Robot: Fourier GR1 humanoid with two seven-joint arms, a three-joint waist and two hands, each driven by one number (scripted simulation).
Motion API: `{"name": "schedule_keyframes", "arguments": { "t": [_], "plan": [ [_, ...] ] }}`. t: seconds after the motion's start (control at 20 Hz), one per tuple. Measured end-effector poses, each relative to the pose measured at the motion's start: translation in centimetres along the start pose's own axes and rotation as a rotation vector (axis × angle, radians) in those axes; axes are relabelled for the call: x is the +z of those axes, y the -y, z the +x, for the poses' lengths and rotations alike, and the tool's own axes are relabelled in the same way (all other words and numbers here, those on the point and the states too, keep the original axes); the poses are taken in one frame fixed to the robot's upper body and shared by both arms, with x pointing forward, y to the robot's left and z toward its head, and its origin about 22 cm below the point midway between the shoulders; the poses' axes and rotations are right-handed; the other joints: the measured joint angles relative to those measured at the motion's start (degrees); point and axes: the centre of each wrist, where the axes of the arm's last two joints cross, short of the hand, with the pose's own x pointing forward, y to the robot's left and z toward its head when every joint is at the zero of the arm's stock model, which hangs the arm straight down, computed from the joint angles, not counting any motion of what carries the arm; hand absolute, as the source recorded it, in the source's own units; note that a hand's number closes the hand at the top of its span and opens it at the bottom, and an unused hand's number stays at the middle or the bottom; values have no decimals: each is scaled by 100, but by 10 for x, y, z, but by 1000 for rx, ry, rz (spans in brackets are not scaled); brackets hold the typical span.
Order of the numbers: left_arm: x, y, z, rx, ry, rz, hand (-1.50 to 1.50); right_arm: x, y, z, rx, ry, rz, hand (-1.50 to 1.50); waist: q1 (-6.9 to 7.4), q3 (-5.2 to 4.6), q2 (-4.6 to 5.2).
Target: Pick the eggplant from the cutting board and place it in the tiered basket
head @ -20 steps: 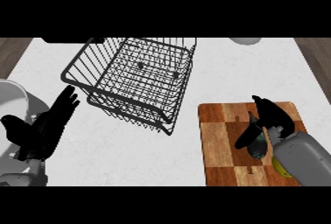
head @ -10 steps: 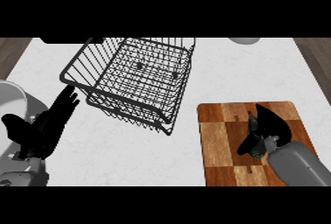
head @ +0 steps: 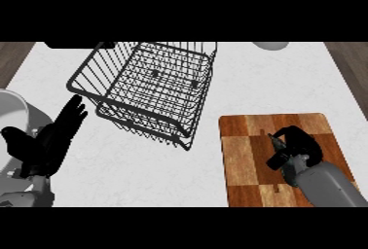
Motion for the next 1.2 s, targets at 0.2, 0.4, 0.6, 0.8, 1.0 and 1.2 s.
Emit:
{"name": "schedule_keyframes", "arguments": {
  "t": [0.2,0.4,0.6,0.8,1.0,1.2],
  "plan": [
    [2,5,5,1,5,-1,0,-4,2,-3,62,23,23,150,21,-19,-21],
    [4,6,-2,-2,2,0,0,-6,-6,-2,121,30,7,150,19,-45,-38],
    [0,5,1,-3,4,-6,0,-5,-8,2,167,34,-55,150,2,-44,-34],
    [0,5,-3,0,1,-4,0,-1,-4,-1,206,139,-184,150,-8,-1,-2],
    [-3,3,-1,-1,-1,8,0,7,9,-19,263,368,-352,150,-82,25,-5],
    [1,-2,-1,-2,-6,15,0,19,26,-29,179,568,-529,150,-115,36,-12]
  ]
}}
